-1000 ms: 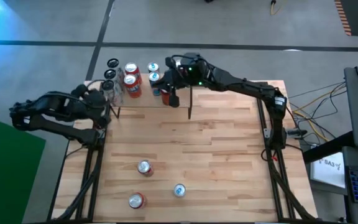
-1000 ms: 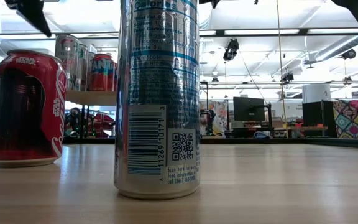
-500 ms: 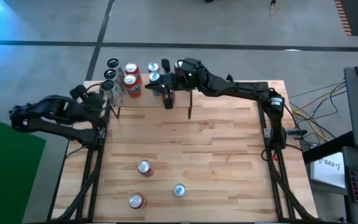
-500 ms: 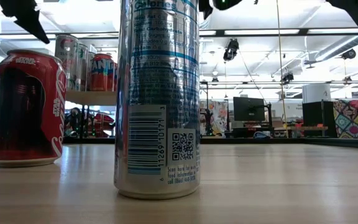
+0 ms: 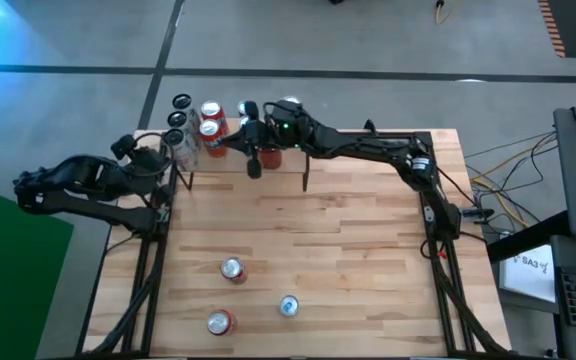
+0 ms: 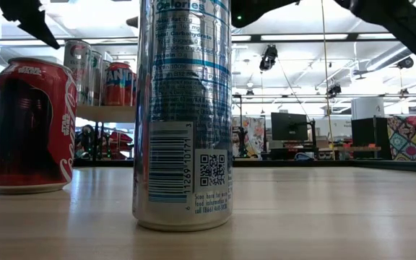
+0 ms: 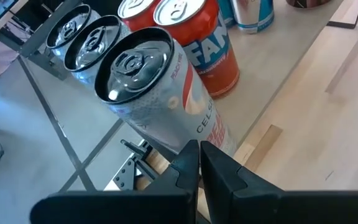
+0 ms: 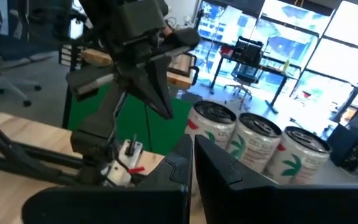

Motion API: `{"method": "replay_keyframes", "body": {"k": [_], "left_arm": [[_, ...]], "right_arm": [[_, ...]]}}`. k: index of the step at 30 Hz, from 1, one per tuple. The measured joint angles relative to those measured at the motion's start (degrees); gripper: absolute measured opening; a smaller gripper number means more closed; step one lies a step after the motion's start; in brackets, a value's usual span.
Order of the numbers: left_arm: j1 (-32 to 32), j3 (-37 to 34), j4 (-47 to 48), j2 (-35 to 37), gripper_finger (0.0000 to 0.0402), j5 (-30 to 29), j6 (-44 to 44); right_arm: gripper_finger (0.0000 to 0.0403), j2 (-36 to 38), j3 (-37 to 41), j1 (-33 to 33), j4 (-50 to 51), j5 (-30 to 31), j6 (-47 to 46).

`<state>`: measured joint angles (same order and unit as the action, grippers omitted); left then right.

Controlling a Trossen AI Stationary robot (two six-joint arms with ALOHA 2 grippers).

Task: Place canned beverage on shelf
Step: Put the white pink soda can on the shelf aligned with the other white pink soda cans

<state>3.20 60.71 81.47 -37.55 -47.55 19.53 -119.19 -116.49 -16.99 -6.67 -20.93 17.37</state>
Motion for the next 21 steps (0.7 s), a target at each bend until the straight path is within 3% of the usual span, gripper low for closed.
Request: {"method": "replay_keyframes", "body": {"k": [11, 21], "left_arm": [[0.0, -0.37, -3.69, 1.17, 0.0, -1.61, -2.56], [0.0, -0.53, -4.76, 1.27, 0.0, -4.55, -2.56]], "right_arm": [[0.0009, -4.8, -7.9, 0.37, 1.9, 0.09, -1.72], [0.0009, -4.8, -8.69, 0.48, 6.1, 1.49, 1.23]]}}
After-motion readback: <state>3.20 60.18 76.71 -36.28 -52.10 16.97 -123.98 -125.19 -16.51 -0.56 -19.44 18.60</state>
